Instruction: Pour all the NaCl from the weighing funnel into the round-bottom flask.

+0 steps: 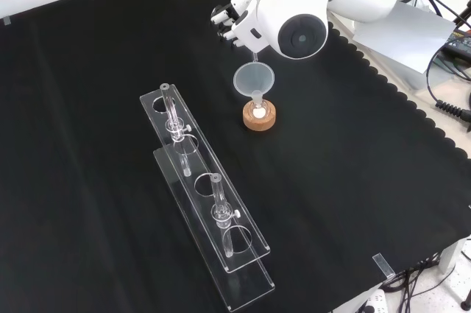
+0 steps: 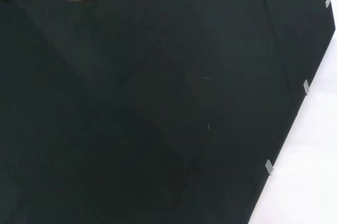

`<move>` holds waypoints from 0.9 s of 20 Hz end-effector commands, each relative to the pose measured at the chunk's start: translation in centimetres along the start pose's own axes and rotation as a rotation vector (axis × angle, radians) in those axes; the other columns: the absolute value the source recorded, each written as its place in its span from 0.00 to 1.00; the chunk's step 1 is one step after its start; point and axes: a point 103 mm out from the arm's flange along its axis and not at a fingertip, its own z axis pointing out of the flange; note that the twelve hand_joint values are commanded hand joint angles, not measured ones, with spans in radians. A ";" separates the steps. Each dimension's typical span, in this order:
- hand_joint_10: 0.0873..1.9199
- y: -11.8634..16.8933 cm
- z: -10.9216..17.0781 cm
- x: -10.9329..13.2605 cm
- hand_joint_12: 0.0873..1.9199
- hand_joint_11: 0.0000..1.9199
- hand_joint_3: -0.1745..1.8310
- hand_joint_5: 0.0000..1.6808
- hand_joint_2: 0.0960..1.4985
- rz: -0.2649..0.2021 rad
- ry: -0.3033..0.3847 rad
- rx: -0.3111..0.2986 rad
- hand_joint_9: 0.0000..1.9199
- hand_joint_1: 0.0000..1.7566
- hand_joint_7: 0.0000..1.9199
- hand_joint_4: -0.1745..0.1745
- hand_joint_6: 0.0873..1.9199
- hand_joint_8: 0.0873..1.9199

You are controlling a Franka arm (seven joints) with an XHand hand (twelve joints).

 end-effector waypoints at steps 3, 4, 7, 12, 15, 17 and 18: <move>0.13 0.0 0.1 0.0 0.56 0.39 0.49 0.69 0.38 0.004 -0.012 0.006 0.57 0.63 0.40 1.00 0.47 0.27; 0.13 0.0 0.1 0.0 0.56 0.39 0.49 0.69 0.38 0.004 -0.014 0.006 0.57 0.63 0.40 1.00 0.46 0.27; 0.13 -0.1 -0.1 0.1 0.55 0.39 0.49 0.69 0.38 0.005 -0.019 0.007 0.57 0.63 0.40 1.00 0.46 0.27; 0.13 -0.1 -0.5 0.3 0.55 0.40 0.49 0.69 0.38 0.004 -0.031 0.004 0.57 0.63 0.40 1.00 0.46 0.27; 0.13 -0.2 -0.8 0.3 0.55 0.40 0.49 0.69 0.38 0.003 -0.038 0.001 0.57 0.63 0.40 1.00 0.46 0.27; 0.13 -0.2 -0.9 0.3 0.55 0.40 0.49 0.69 0.38 0.004 -0.046 0.002 0.58 0.63 0.40 1.00 0.46 0.27; 0.13 -0.2 -0.9 0.3 0.55 0.40 0.49 0.69 0.38 0.004 -0.049 0.004 0.58 0.63 0.40 1.00 0.46 0.27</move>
